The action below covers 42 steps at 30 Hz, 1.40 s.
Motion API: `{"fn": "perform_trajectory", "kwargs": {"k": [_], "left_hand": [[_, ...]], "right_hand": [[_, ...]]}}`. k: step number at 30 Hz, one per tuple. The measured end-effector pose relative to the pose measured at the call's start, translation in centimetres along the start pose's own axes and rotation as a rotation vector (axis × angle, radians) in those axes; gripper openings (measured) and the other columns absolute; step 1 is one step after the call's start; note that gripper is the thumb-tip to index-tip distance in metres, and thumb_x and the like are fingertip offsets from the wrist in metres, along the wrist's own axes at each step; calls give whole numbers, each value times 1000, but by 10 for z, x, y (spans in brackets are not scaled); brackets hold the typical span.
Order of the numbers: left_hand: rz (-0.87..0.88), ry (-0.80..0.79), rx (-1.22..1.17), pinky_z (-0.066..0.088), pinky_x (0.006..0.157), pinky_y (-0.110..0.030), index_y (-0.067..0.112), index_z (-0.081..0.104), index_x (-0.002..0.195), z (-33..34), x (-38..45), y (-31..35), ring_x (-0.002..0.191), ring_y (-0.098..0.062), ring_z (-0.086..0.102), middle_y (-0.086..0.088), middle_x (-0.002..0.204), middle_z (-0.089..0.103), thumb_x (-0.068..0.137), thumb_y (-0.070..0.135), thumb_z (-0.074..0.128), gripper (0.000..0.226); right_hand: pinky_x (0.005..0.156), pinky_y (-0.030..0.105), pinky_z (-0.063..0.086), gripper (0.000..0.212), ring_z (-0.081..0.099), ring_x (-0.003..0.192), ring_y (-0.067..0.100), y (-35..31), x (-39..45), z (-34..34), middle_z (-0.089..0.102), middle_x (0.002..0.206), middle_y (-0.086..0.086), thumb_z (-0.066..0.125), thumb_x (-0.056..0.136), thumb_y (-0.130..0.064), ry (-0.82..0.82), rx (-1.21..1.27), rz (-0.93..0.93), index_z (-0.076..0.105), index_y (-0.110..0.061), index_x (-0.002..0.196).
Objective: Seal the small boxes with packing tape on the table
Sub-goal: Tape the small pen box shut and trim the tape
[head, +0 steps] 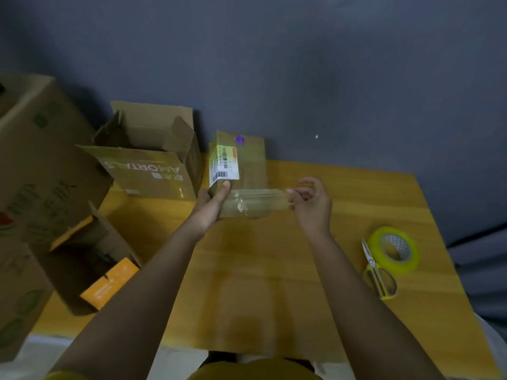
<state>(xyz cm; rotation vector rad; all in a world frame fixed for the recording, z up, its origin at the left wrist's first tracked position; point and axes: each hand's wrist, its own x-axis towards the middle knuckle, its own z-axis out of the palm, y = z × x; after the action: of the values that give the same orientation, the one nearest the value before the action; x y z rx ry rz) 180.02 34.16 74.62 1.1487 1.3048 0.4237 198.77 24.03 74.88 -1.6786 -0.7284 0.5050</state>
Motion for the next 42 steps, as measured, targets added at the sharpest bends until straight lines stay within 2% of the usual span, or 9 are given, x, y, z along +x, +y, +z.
{"fn": "perform_trajectory", "kwargs": {"k": [11, 15, 18, 21, 26, 28, 31, 34, 42], "left_hand": [[31, -117, 14, 39, 106, -52, 38, 36, 142, -53, 13, 3, 130, -26, 45, 3, 145, 44, 47, 100, 46, 114], [68, -102, 61, 39, 106, -51, 29, 28, 147, -48, 8, 6, 132, -26, 43, 3, 145, 41, 55, 97, 43, 115], [27, -53, 12, 40, 106, -50, 24, 25, 149, -33, 8, 7, 131, -28, 44, -1, 148, 40, 52, 96, 39, 122], [28, -37, -11, 39, 106, -41, 15, 19, 150, -14, 3, 20, 132, -28, 42, -4, 149, 37, 71, 86, 39, 107], [122, -1, 141, 32, 98, -33, 7, 8, 149, -5, 9, 35, 138, -28, 32, -8, 153, 27, 93, 65, 34, 85], [125, 21, 166, 31, 102, -37, 7, 4, 150, -3, 8, 42, 139, -29, 30, -9, 155, 23, 92, 66, 33, 88], [129, 14, 177, 30, 105, -38, 5, 2, 150, 6, 5, 52, 140, -30, 29, -10, 154, 22, 91, 66, 34, 90], [135, -36, 145, 32, 112, -40, 5, 6, 151, 16, 2, 63, 139, -28, 31, -8, 156, 20, 85, 73, 38, 99], [209, -1, 211, 25, 115, -47, 5, 4, 151, 16, -12, 81, 144, -28, 22, -9, 159, 13, 89, 72, 31, 95]], "right_hand": [[67, 24, 51, 32, 62, 59, 6, -12, -11, 57, 64, 72, 3, 66, 87, -1, 64, 186, 183, 50, -6, 114], [80, 26, 45, 56, 59, 96, 21, -1, -20, 62, 61, 93, 1, 61, 93, -11, -37, -277, 107, 38, -13, 143], [109, 39, 33, 60, 36, 134, 29, -3, -42, 72, 52, 135, 10, 51, 95, -8, 91, -569, -213, 27, -10, 150], [120, 39, -4, 64, 3, 148, 29, -7, -64, 89, 19, 158, 15, 38, 94, -18, 96, -707, -409, 15, -9, 153], [118, 53, -4, 80, -16, 145, 41, 4, -38, 53, -9, 158, 25, 38, 83, -24, 172, -508, 3, 6, -7, 153], [119, 51, 0, 79, -11, 147, 37, -8, -27, 39, -7, 159, 23, 38, 82, -21, 194, -458, -60, 8, -5, 153], [121, 44, 2, 73, -3, 149, 23, -26, -27, 48, 1, 160, 13, 34, 85, -15, -45, -500, -421, 12, 0, 152], [122, 40, -3, 83, -12, 148, 11, -34, -36, 65, -5, 160, 2, 37, 77, -10, -402, -581, -486, 6, -6, 154], [120, 31, -2, 95, -18, 144, 4, -45, -5, 39, -21, 157, -10, 57, 88, -16, -399, -566, -224, -12, -18, 153]]}}
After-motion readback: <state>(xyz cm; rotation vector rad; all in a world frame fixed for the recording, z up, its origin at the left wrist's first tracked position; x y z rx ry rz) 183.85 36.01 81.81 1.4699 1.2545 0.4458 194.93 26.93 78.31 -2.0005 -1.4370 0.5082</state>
